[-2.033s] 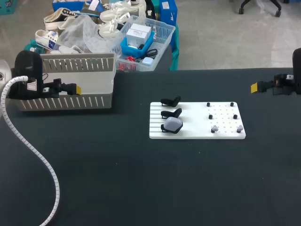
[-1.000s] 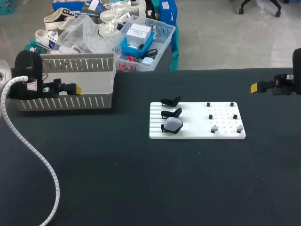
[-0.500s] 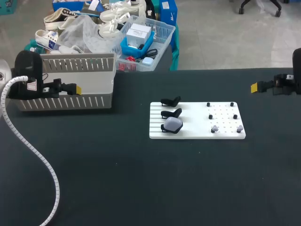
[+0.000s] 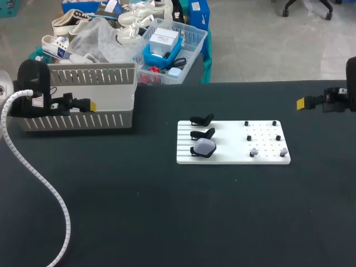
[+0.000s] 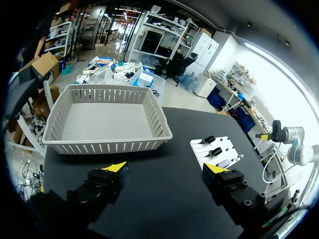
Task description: Pick up each earbud case from the left stands, insert the matching earbuds, close the lid, and place the case in the box.
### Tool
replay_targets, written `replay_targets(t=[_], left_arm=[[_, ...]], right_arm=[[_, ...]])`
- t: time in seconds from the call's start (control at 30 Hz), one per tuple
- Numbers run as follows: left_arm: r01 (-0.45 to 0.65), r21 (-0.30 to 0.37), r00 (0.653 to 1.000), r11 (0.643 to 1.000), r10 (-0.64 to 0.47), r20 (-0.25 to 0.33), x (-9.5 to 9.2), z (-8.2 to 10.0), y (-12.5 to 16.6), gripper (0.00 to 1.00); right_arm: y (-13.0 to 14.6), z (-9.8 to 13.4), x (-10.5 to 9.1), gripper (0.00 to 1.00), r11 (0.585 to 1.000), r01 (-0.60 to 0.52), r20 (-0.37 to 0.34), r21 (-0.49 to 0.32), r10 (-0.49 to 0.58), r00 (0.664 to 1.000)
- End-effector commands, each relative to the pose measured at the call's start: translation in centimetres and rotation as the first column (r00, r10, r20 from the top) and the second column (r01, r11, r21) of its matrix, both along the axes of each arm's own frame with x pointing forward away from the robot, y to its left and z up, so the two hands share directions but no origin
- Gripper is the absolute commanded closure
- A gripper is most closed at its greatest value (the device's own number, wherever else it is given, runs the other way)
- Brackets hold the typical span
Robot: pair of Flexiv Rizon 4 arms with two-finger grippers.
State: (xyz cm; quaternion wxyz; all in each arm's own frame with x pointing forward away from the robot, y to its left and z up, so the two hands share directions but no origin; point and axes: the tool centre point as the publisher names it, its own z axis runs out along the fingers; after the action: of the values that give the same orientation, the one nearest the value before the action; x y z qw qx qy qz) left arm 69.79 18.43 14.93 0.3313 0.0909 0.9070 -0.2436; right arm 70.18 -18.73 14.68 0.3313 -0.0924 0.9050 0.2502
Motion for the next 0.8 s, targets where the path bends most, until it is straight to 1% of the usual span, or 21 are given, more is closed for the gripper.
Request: replay_targets(t=[0.03, 0.17, 0.27, 0.4, 0.47, 0.53, 0.67, 0.8], left_arm=[[0.075, 0.026, 0.997, 0.997, -0.076, 0.024, -0.1, 0.0, -0.6, 0.0], [0.16, 0.058, 0.983, 0.985, -0.164, 0.077, 0.1, 0.2, -1.7, 0.0], [0.233, 0.083, 0.962, 0.969, -0.242, 0.126, 0.4, 0.5, -2.6, 0.0], [0.355, 0.104, 0.912, 0.929, -0.369, 0.18, 0.4, 0.9, -4.0, 0.0], [0.395, 0.126, 0.887, 0.91, -0.414, 0.206, 0.6, 0.9, -4.8, 0.0], [0.427, 0.165, 0.857, 0.889, -0.456, 0.239, 0.8, 0.8, -5.5, 0.0], [0.498, 0.205, 0.795, 0.843, -0.538, 0.28, 1.2, 0.6, -6.9, 0.0], [0.56, 0.244, 0.732, 0.792, -0.61, 0.304, 1.6, 0.3, -8.2, 0.0]], right_arm=[[0.1, 0.2, -0.1, 0.0, 1.0, 0.005, -0.002, -0.005, -0.005, 1.0], [0.1, 0.2, -0.1, 0.0, 1.0, 0.005, -0.002, -0.005, -0.005, 1.0], [0.1, 0.2, -0.1, 0.0, 1.0, 0.005, -0.002, -0.005, -0.005, 1.0], [0.1, 0.2, -0.1, 0.0, 1.0, 0.005, -0.002, -0.005, -0.005, 1.0], [0.1, 0.2, -0.1, 0.0, 1.0, 0.005, -0.002, -0.005, -0.005, 1.0], [0.1, 0.2, -0.1, 0.0, 1.0, 0.005, -0.002, -0.005, -0.005, 1.0], [0.1, 0.2, -0.1, 0.0, 1.0, 0.005, -0.002, -0.005, -0.005, 1.0], [0.1, 0.2, -0.1, 0.0, 1.0, 0.005, -0.002, -0.005, -0.005, 1.0]])
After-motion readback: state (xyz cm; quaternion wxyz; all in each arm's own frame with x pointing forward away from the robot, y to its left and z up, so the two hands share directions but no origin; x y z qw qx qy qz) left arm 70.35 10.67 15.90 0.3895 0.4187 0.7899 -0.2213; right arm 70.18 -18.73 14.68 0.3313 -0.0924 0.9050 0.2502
